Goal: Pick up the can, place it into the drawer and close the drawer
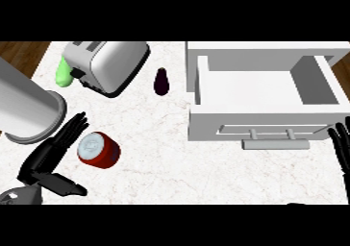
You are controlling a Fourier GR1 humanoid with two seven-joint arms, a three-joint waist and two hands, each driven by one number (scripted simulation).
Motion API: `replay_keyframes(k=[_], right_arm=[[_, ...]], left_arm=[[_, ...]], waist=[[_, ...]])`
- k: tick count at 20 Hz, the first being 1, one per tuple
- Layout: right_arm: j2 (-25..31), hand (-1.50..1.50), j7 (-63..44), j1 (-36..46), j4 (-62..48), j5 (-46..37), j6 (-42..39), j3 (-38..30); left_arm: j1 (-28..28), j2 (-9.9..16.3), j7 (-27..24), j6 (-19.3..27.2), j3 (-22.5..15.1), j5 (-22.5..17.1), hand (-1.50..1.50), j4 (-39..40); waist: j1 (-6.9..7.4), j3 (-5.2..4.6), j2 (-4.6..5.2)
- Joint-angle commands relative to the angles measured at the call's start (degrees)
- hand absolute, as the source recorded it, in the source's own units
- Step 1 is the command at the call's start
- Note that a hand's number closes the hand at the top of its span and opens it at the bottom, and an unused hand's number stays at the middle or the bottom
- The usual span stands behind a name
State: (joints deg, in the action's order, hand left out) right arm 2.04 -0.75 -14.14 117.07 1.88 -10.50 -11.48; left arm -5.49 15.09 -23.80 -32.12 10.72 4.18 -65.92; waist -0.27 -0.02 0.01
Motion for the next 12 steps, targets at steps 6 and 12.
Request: replay_keyframes(k=[6,12], right_arm=[[-0.22,-1.50,-2.53,-0.33,3.00,0.10,-0.23,-0.38],[1.50,-1.50,-0.93,0.98,0.63,2.38,-1.44,-3.90]], left_arm=[[-3.26,0.87,-9.77,2.33,-0.22,4.98,-1.50,12.81],[-6.11,0.09,-12.01,4.83,-0.82,6.80,-1.50,20.58]], waist=[[-0.10,0.00,0.00],[-0.10,0.00,0.02]])
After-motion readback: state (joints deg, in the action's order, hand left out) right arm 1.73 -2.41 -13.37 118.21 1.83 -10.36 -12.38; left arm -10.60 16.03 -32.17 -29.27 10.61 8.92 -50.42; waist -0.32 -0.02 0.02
